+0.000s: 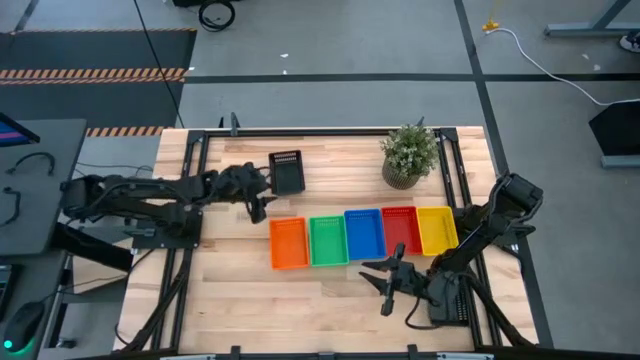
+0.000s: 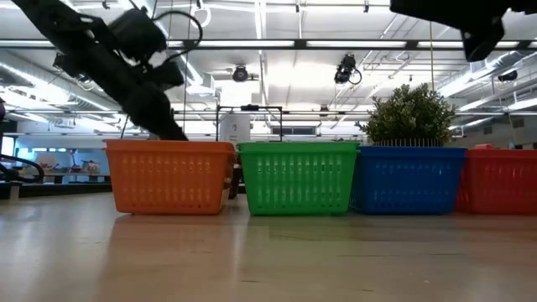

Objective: Stack baskets by color
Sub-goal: Stack the top black bin on top of the bottom black bin

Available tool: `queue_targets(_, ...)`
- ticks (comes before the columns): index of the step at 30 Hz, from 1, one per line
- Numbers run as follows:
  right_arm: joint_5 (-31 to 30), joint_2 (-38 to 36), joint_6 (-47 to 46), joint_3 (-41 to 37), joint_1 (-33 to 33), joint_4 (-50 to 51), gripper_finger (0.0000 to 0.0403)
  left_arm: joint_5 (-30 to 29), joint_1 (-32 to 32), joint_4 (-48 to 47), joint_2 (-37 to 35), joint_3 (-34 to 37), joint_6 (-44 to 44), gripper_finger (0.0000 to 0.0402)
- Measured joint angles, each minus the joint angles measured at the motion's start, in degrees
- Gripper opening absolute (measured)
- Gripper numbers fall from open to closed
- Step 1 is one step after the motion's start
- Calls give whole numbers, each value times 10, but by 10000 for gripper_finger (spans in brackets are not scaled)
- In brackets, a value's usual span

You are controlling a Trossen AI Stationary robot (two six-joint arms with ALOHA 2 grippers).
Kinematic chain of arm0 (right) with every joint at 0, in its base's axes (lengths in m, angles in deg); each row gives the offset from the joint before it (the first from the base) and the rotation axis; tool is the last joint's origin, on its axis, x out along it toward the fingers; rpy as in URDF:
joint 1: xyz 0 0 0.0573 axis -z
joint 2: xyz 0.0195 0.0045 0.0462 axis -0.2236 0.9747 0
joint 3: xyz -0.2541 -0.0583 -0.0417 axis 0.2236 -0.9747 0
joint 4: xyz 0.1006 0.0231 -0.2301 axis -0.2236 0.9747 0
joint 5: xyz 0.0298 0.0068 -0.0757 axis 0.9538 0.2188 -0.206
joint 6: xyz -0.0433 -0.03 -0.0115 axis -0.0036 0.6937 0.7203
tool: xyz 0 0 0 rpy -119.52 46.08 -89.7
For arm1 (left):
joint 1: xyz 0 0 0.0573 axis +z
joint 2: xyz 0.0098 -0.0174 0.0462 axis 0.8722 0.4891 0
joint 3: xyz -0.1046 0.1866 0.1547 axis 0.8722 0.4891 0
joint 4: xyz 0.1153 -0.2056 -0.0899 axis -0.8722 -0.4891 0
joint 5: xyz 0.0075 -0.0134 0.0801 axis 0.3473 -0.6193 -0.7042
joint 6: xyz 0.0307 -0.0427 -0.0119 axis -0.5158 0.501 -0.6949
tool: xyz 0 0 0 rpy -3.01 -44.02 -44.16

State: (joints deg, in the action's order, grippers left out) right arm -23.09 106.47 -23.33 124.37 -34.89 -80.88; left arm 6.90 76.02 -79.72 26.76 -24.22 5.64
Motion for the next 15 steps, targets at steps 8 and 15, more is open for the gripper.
queue_targets(8,56,0,-14,0,32,3,115,27,45,14,80,0,-112,188)
queue_targets(15,74,0,-18,0,38,3,115,20,45,27,125,0,-177,168)
